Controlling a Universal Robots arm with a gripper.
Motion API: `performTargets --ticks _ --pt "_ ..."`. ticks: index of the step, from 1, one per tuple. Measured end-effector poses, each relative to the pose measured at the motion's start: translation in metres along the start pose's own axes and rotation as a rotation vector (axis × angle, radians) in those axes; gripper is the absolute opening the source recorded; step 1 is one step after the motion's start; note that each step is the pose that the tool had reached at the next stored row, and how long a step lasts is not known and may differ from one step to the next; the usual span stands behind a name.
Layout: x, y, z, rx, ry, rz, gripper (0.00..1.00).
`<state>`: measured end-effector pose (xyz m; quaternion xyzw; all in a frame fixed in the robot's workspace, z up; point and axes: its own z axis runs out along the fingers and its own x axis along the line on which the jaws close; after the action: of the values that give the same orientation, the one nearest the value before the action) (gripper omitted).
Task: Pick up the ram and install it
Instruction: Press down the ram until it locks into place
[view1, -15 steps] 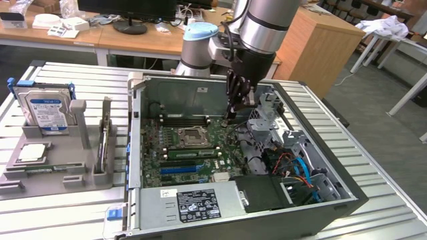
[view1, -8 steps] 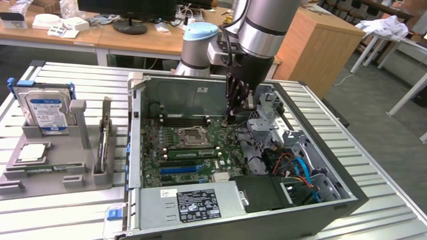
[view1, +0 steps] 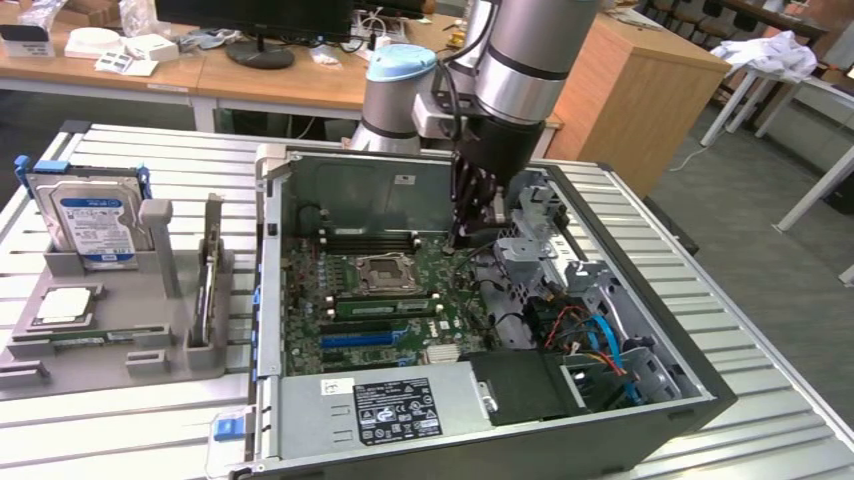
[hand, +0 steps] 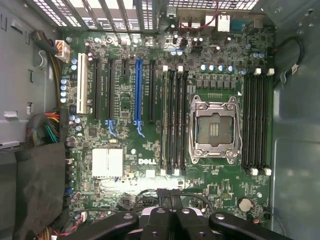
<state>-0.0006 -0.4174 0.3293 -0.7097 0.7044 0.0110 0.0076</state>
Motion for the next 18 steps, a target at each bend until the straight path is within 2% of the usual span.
performTargets --ticks 18 --pt "0.0 -0.0001 0.014 0.0159 -0.0002 0.0 0.11"
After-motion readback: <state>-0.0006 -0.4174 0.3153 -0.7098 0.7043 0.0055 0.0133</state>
